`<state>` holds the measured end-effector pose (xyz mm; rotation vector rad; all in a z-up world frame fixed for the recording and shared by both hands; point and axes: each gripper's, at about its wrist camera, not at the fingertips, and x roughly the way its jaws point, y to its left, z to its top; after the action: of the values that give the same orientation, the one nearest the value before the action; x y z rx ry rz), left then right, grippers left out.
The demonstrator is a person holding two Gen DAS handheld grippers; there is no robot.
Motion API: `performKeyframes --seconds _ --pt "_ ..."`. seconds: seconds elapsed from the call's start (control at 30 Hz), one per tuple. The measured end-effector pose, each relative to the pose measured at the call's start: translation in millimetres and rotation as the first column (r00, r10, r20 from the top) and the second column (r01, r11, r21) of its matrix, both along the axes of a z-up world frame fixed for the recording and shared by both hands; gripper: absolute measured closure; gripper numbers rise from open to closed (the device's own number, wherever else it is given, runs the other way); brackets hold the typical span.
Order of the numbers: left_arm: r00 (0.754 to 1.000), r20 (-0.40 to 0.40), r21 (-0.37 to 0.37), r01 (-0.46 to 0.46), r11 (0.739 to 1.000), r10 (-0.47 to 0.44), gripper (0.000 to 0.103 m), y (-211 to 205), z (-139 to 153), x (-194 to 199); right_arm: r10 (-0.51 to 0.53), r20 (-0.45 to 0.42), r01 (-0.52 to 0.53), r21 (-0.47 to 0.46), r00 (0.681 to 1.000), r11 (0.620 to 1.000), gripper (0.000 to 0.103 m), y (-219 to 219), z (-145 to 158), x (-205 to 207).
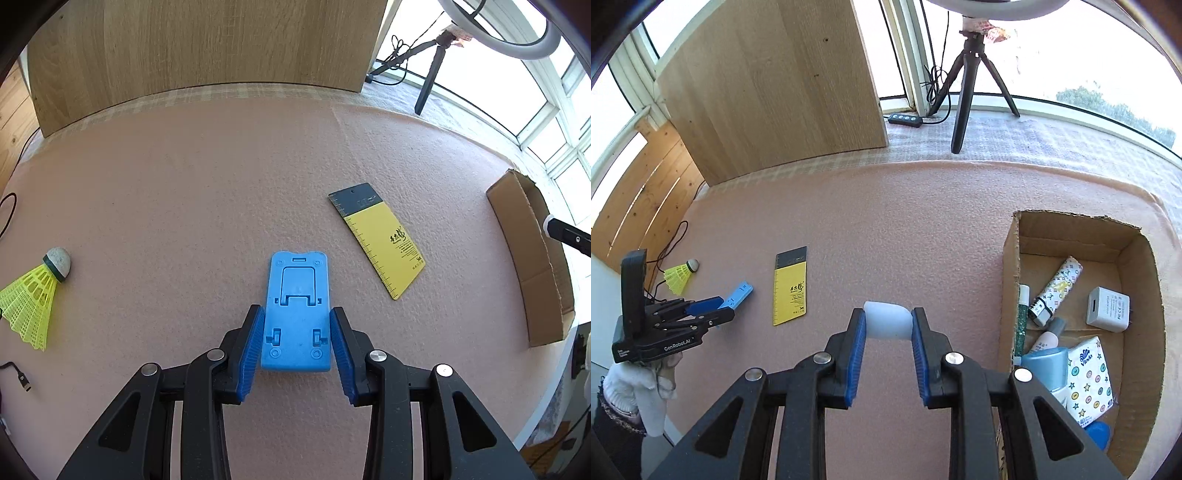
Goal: Organize objects
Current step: 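Carry the phone stand and eraser into the box and open both grippers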
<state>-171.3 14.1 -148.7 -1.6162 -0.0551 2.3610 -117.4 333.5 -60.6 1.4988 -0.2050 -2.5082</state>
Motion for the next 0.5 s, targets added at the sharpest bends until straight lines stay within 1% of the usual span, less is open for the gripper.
performKeyframes --seconds 0.13,0.27,0.37,0.5 --pt "1.000 -0.004 0.059 -0.011 0.998 0.011 0.064 -1.2 9.5 2.1 -0.043 -0.032 0.043 -0.008 0.999 0.999 0.081 20.9 14.6 17.5" --pt "0.999 -0.027 0.131 -0.014 0.991 0.018 0.064 1.8 29.9 6.2 -0.094 -0.053 0.093 -0.023 0.994 0.995 0.081 40.9 25.3 33.9" --pt "0.998 -0.056 0.156 0.017 0.988 -0.008 0.064 14.5 47.3 8.1 -0.130 -0.072 0.130 -0.007 0.989 0.992 0.081 56.2 31.0 43.8" --pt "0.993 -0.098 0.179 0.081 0.980 -0.065 0.064 43.1 69.6 9.5 -0.183 -0.081 0.183 -0.009 0.980 0.983 0.081 79.7 34.4 55.9"
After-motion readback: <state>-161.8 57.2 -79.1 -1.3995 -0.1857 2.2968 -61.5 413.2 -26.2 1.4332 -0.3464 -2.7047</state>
